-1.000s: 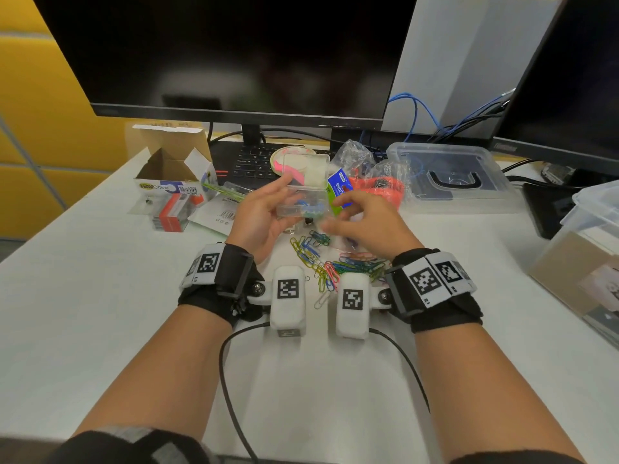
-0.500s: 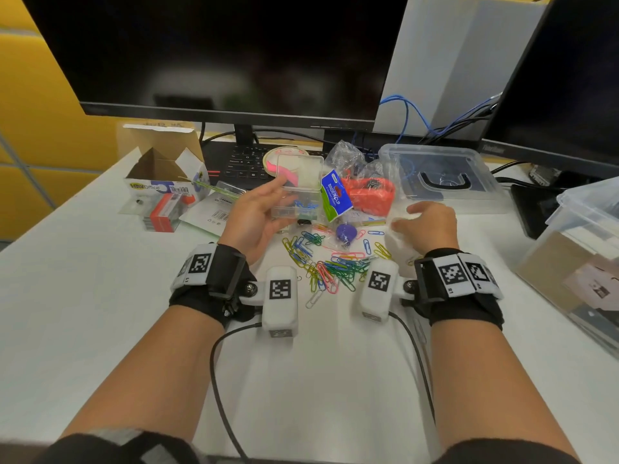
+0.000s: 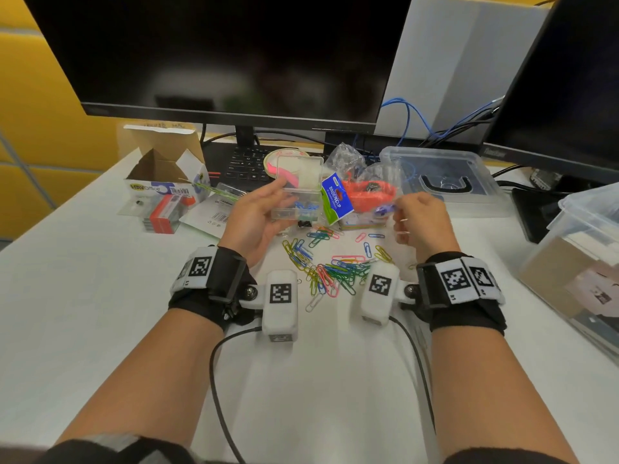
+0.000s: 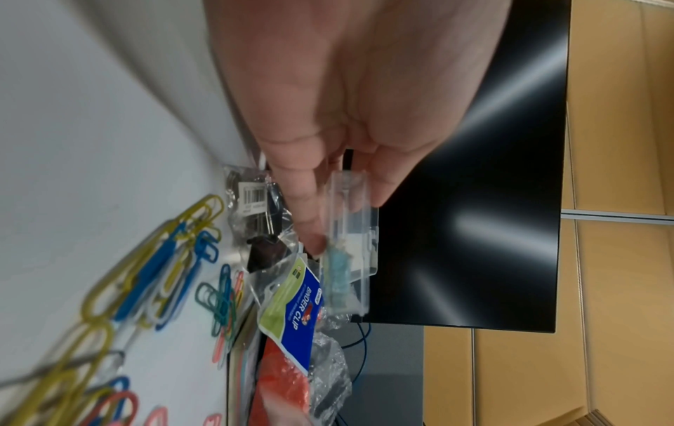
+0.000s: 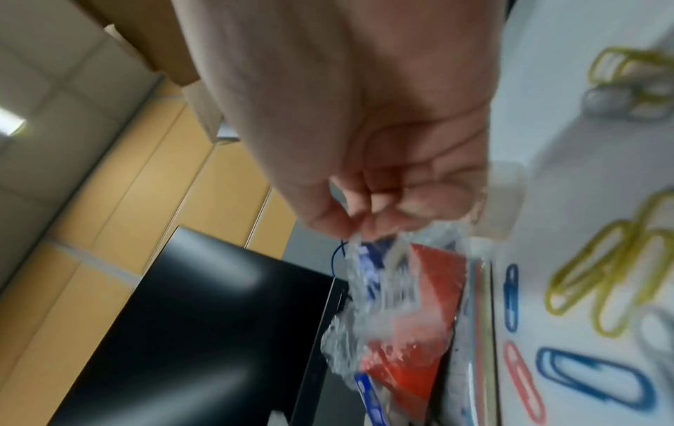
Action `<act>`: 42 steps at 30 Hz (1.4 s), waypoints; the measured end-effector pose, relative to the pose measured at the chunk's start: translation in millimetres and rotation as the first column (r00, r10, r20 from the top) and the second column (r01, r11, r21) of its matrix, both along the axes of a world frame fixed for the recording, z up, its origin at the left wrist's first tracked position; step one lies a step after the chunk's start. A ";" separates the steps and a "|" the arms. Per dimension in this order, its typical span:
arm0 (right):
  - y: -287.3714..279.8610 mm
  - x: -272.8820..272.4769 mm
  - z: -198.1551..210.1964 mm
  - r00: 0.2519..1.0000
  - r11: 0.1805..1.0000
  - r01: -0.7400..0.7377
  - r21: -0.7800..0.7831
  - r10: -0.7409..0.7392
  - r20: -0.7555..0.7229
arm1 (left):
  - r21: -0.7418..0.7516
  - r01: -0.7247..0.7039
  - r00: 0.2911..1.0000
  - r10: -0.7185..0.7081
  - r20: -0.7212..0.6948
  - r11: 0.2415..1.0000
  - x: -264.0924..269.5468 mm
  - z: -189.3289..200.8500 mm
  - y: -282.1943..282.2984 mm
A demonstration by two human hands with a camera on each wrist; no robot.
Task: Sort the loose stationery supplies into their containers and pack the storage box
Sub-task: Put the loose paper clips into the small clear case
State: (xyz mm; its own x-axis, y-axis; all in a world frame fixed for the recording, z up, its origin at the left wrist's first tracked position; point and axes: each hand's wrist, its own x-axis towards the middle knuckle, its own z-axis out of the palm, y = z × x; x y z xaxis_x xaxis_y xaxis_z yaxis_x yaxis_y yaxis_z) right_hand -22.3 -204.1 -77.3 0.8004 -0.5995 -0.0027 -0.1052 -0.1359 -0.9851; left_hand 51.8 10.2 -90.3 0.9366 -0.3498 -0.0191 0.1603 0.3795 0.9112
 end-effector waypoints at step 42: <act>30.3 6.8 -8.1 0.986 0.818 -0.169 -0.550 0.149 -0.081 | 0.001 0.116 0.993 -0.116 -0.037 0.993 -17.6 5.3 -9.1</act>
